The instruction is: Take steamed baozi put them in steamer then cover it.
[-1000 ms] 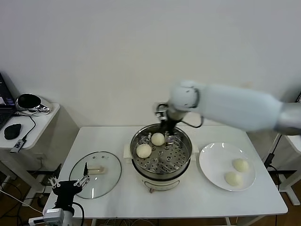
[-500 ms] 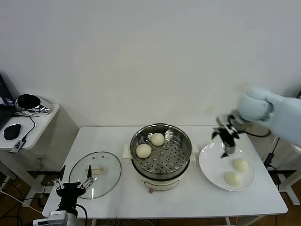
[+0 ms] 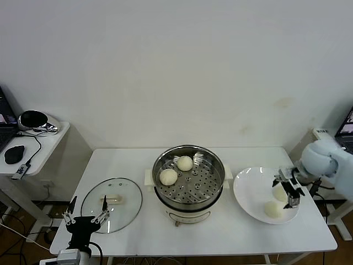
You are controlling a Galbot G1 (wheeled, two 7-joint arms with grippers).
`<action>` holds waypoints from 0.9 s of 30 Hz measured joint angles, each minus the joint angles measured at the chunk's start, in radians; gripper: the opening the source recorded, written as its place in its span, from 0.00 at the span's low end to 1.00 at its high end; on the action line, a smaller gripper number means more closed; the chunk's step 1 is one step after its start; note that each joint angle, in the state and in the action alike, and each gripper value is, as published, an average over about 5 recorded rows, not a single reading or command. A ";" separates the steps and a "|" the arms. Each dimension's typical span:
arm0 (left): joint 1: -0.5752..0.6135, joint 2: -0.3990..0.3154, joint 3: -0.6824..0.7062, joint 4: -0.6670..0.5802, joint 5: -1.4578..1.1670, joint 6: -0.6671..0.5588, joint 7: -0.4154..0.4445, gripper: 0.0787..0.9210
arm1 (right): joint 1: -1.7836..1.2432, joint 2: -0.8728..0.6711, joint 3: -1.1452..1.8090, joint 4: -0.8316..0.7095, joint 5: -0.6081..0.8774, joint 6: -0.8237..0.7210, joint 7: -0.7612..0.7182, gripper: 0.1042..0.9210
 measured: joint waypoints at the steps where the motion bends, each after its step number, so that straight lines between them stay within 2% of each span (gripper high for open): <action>1: 0.001 0.000 -0.002 0.000 0.001 0.000 0.000 0.88 | -0.022 0.005 0.017 -0.011 -0.008 0.002 0.003 0.88; 20: 0.009 -0.006 -0.013 -0.003 0.010 0.002 0.001 0.88 | -0.210 0.109 0.149 -0.143 -0.079 0.012 0.033 0.88; 27: 0.009 -0.006 -0.016 -0.002 0.010 0.001 0.001 0.88 | -0.230 0.129 0.165 -0.165 -0.096 0.011 0.037 0.77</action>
